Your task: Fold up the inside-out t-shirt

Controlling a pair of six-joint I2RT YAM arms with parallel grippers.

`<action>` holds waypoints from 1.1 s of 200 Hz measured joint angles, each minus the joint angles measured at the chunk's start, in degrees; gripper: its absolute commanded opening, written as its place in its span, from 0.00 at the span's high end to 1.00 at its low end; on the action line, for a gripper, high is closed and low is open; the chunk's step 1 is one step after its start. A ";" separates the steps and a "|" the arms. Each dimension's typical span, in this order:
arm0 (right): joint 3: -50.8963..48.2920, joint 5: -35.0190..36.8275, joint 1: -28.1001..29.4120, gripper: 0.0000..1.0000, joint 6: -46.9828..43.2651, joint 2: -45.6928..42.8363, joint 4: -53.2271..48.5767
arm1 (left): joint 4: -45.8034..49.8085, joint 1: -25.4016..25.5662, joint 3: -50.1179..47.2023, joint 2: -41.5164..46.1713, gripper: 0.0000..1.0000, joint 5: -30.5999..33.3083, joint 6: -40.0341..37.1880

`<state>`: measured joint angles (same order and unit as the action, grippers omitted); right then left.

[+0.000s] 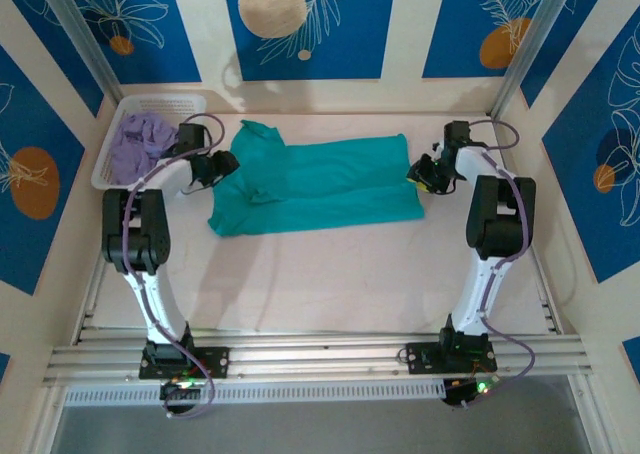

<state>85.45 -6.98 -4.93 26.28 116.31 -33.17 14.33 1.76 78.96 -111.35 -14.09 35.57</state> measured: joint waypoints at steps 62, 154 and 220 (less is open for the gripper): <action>-11.98 5.07 6.47 0.61 -2.38 -13.94 1.11 | -8.17 3.37 -22.80 21.99 0.46 -0.22 1.38; -10.60 17.90 11.08 0.63 -8.13 -4.87 -3.48 | -10.56 6.69 -28.50 15.47 0.47 -1.99 -1.88; -22.47 21.77 10.34 0.66 -6.34 -14.49 -7.43 | -12.26 10.99 -40.83 23.85 0.47 -2.45 -4.04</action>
<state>62.98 14.79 5.41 19.94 101.82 -40.60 2.07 12.75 38.13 -87.50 -16.53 31.53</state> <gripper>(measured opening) 0.344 0.532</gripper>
